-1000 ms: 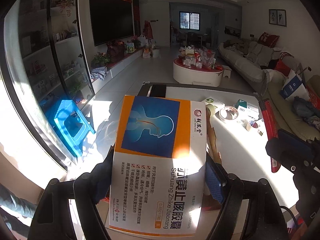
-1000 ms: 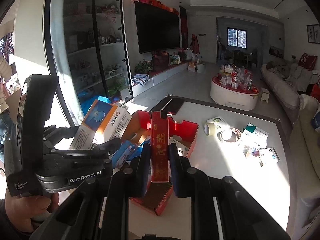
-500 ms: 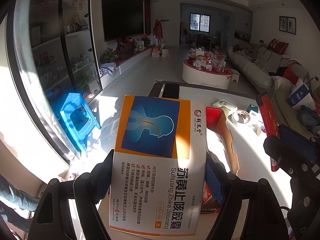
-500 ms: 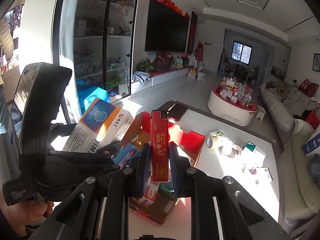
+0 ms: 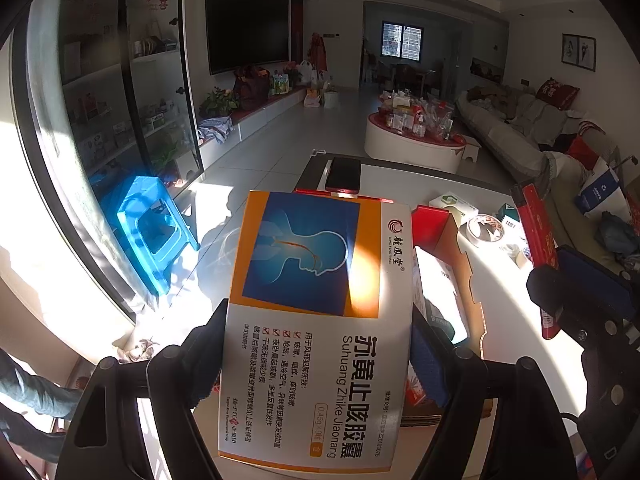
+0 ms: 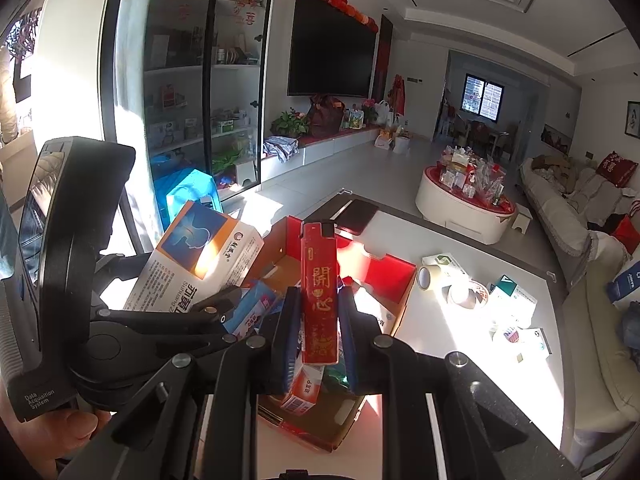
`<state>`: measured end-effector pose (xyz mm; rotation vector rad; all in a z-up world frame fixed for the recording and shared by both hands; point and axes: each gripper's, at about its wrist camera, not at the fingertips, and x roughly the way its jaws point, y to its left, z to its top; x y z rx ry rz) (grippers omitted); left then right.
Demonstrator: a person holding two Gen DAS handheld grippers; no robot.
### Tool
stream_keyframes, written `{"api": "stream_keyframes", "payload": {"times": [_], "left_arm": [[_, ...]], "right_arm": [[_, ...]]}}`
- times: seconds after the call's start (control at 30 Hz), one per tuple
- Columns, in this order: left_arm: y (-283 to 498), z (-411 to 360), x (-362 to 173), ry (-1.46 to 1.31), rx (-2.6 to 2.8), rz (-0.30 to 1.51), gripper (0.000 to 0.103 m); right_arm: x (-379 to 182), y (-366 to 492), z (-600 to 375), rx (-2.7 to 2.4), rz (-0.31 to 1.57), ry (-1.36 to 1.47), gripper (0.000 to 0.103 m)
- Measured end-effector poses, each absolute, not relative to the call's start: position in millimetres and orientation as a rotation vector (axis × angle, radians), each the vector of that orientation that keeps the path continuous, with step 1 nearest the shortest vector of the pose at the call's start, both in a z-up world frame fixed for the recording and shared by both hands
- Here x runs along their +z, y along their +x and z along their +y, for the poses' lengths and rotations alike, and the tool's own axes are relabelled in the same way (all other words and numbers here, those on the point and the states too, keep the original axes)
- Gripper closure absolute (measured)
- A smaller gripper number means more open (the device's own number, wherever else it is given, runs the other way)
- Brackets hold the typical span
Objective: Organize objects
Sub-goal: 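Carry the Suhuang box and red lighter with both tools over the tray, then lower both held items into the tray and open both tools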
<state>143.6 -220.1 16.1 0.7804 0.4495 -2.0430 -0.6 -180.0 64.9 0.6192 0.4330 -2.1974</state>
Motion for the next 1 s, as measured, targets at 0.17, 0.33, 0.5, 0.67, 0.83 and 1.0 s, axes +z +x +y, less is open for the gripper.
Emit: {"api": "stream_keyframes", "payload": {"times": [0.17, 0.33, 0.5, 0.67, 0.83, 1.0], "left_arm": [[151.6, -231.4, 14.5, 0.767, -2.042, 0.51, 0.019], [151.2, -237.8, 12.7, 0.769, -2.027, 0.497, 0.019], [138.1, -240.7, 10.9, 0.791, -2.048, 0.473, 0.019], [121.6, -257.8, 1.8, 0.838, -2.041, 0.482, 0.019], [111.0, -271.7, -12.4, 0.88, -2.038, 0.504, 0.019], [100.5, -282.6, -22.1, 0.919, -2.054, 0.544, 0.019]], "right_arm": [[56.4, -11.4, -177.1, -2.216, 0.399, 0.656, 0.085], [48.0, -25.7, -176.9, -2.209, 0.343, 0.721, 0.085], [40.5, -35.1, -185.3, -2.19, 0.343, 0.751, 0.085], [25.8, -51.5, -193.9, -2.169, 0.34, 0.816, 0.085], [9.4, -71.5, -203.0, -2.155, 0.339, 0.892, 0.085], [-0.8, -85.8, -210.2, -2.15, 0.339, 0.936, 0.085]]}}
